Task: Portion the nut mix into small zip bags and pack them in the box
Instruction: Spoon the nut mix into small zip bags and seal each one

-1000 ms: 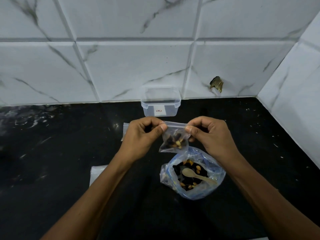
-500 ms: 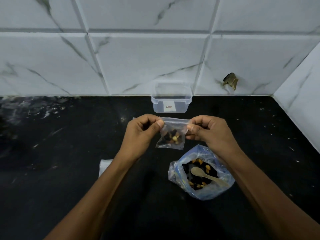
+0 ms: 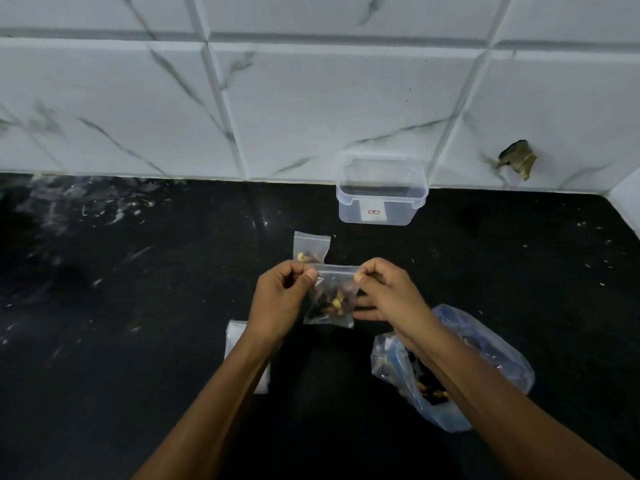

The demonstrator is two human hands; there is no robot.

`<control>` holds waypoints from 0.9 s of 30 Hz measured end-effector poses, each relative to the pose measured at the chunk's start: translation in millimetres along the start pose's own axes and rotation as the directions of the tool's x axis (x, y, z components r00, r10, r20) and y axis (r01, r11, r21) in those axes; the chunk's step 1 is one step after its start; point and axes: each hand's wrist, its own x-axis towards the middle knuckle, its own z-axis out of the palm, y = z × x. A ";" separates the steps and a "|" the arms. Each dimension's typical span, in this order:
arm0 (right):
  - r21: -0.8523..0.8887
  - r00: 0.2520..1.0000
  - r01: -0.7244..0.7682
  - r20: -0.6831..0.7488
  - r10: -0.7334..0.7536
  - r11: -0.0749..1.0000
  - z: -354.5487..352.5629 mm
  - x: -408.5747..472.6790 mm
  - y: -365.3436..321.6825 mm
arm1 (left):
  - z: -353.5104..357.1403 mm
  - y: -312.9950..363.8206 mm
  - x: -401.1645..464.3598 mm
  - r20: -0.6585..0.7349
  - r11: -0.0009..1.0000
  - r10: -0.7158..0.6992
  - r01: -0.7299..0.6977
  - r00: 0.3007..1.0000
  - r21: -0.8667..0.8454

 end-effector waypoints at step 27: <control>-0.203 0.968 -0.121 -0.239 0.071 0.972 44.7 137.8 22.5 | -21.0 -58.4 119.2 -0.194 0.932 -0.325 0.348 0.926 0.099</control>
